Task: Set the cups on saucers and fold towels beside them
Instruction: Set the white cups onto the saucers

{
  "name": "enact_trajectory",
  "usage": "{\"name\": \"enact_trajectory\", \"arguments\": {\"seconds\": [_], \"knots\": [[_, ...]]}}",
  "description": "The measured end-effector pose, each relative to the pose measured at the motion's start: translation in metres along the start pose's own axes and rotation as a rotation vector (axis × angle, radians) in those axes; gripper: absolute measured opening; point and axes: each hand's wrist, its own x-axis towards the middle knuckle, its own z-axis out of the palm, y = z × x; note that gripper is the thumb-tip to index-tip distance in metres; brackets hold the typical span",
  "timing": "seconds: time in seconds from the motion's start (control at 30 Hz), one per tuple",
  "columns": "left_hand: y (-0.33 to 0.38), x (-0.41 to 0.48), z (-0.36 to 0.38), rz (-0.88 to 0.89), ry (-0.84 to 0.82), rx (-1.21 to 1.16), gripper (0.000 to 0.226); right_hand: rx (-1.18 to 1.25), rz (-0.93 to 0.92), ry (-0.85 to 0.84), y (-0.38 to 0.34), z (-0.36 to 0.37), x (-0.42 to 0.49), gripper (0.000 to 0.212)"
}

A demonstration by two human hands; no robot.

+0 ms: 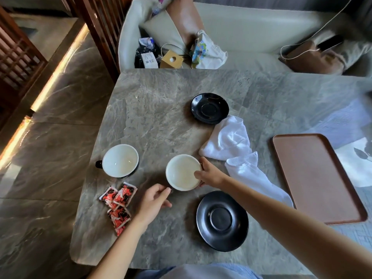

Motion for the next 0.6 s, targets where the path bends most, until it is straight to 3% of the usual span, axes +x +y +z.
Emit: {"name": "enact_trajectory", "arguments": {"seconds": [0.27,0.5,0.6], "knots": [[0.003,-0.007,0.019,0.040,-0.185,0.166,0.014,0.066,-0.090,-0.015,0.026,-0.026,-0.067,0.060],[-0.003,-0.013,0.040,0.045,-0.400,0.309,0.017,-0.115,-0.001,0.025,0.058,-0.035,-0.107,0.053],[-0.002,-0.014,0.046,0.052,-0.431,0.348,0.016,-0.053,0.036,0.042,0.068,-0.032,-0.118,0.051]]}}
